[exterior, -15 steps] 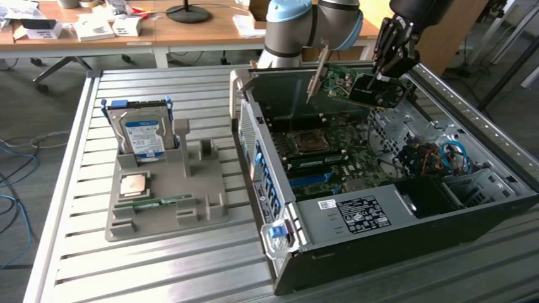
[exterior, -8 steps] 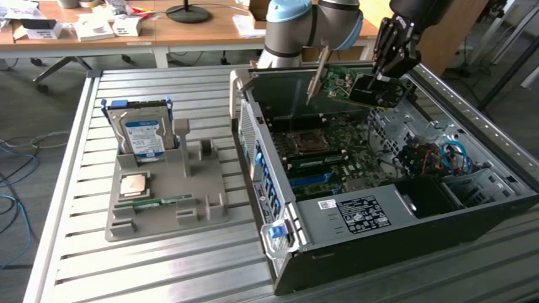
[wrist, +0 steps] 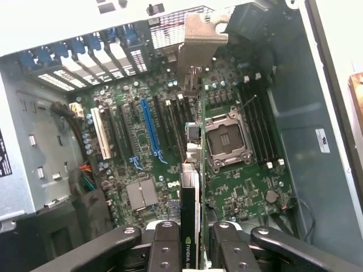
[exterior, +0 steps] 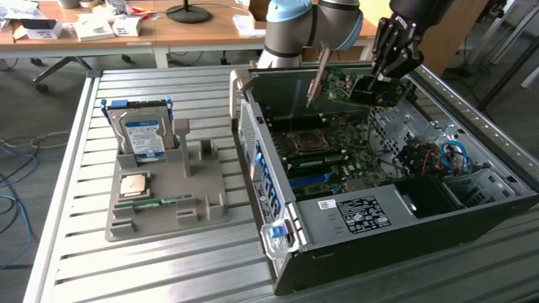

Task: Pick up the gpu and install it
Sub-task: 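Insert the gpu into the slot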

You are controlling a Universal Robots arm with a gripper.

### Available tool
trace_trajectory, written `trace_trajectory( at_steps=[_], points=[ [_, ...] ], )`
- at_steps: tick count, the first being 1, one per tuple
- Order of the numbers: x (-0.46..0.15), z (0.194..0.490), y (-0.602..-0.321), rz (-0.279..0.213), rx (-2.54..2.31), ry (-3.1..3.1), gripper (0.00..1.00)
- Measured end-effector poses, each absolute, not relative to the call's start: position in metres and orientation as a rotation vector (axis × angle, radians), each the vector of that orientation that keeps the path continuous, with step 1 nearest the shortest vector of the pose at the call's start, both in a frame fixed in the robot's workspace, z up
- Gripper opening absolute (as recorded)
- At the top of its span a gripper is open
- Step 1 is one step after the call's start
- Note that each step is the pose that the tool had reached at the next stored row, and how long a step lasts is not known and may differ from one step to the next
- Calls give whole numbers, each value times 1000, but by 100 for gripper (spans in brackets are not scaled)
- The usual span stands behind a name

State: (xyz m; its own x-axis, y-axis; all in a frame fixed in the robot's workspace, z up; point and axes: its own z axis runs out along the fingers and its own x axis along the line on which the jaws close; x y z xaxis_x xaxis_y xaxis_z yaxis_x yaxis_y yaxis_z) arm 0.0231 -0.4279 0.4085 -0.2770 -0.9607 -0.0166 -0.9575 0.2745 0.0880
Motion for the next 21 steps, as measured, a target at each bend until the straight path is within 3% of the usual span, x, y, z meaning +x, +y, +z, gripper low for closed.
trace_trajectory(
  at_steps=[21],
  points=[
    [23,408,-428,-123,1919,-2431,27]
  ],
)
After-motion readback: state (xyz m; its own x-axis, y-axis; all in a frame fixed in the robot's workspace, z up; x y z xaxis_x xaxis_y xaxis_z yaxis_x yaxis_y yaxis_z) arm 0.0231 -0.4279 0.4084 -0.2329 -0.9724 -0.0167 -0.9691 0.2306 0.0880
